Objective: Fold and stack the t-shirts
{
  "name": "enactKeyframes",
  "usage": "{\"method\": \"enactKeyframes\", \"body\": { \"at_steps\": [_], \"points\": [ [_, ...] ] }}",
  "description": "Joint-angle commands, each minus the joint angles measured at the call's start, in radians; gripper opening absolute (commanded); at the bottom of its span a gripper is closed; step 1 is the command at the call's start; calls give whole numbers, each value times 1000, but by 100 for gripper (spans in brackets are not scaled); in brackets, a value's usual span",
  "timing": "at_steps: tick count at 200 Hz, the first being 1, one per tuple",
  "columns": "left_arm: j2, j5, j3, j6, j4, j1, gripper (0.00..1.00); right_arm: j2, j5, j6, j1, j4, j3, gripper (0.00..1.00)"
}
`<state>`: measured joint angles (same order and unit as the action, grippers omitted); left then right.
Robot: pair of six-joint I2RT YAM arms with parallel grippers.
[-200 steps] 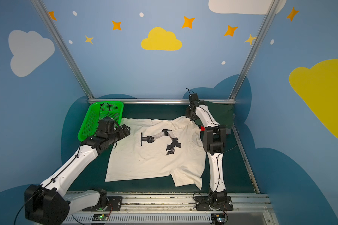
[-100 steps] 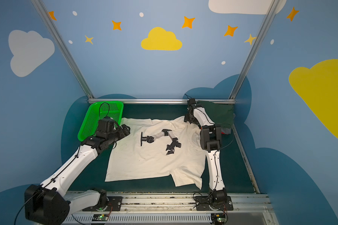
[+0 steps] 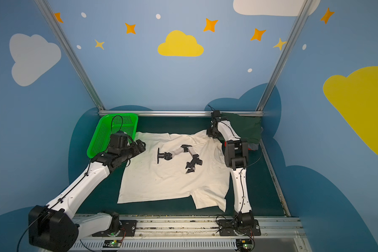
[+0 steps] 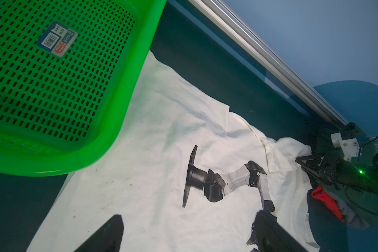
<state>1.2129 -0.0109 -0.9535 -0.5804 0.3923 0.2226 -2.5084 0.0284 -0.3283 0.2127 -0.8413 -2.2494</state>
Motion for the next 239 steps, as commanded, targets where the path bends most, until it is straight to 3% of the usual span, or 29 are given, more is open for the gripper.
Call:
{"method": "enactKeyframes", "body": {
  "at_steps": [1,17,31,49,82,155,182,194,239],
  "points": [
    [12,0,1,6,-4,-6,92,17,-11,18,4,14,-4,23],
    [13,-1,1,5,-6,-7,92,17,-31,24,6,-2,-15,25],
    [13,-4,1,7,-8,-7,92,18,-60,36,10,-20,-27,36],
    [14,-6,2,7,-11,-9,92,19,-73,47,11,-23,-27,36],
    [19,-9,2,6,-13,-9,93,25,-84,48,19,-25,-32,21],
    [16,-16,3,5,-10,-12,93,50,-160,48,43,-82,-50,18],
    [17,-11,13,6,-23,-14,93,70,-173,37,44,-95,-40,9],
    [23,-13,12,4,-24,-15,92,74,-188,38,44,-100,-39,0],
    [59,-17,0,5,-40,-21,92,88,-221,42,40,-121,-34,0]
  ]
}}
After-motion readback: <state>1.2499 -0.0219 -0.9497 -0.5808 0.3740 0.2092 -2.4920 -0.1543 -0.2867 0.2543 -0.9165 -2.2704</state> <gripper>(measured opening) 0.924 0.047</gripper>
